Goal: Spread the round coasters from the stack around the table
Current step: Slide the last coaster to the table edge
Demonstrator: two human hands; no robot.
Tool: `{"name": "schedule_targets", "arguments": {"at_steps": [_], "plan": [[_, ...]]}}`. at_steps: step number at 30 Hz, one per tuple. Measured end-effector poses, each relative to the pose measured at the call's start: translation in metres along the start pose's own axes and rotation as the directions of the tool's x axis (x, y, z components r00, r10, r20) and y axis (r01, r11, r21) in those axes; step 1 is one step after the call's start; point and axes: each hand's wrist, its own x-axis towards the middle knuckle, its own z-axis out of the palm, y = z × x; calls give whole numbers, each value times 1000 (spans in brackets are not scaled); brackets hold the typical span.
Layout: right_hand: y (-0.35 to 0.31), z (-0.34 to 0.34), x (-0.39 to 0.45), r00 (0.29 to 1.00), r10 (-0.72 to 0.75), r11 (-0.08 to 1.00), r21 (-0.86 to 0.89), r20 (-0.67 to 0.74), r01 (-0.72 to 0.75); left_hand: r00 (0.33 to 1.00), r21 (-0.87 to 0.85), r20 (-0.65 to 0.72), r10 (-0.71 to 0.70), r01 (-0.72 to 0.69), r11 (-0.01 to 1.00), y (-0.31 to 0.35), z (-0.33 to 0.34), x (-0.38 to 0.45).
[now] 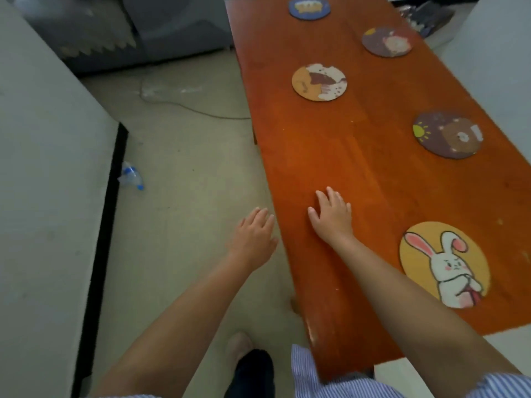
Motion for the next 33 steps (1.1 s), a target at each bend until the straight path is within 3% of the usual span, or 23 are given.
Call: {"name": "schedule_targets", "arguments": {"at_steps": [10, 15, 17, 25, 29, 33], "plan": [[-17, 15, -10, 991, 136, 989, -58, 4, -136, 986, 27, -7, 168, -167, 986, -84, -35, 83], [-29, -4, 20, 941, 217, 972, -35, -260, -234, 958, 48, 27, 286, -287, 957, -93, -56, 143], [-39, -15, 52, 922, 237, 969, 4, -305, -248, 950, 62, 41, 310, -312, 948, -99, -71, 173], [-85, -63, 208, 902, 312, 950, 91, -297, -299, 941, 127, 133, 312, -329, 936, -133, -139, 303], [-92, -80, 263, 913, 314, 947, 14, -261, -321, 934, 134, 153, 323, -344, 929, -145, -159, 362], [-87, -86, 302, 952, 264, 951, -124, -154, -283, 881, 128, 175, 440, -464, 877, -144, -171, 426]]}}
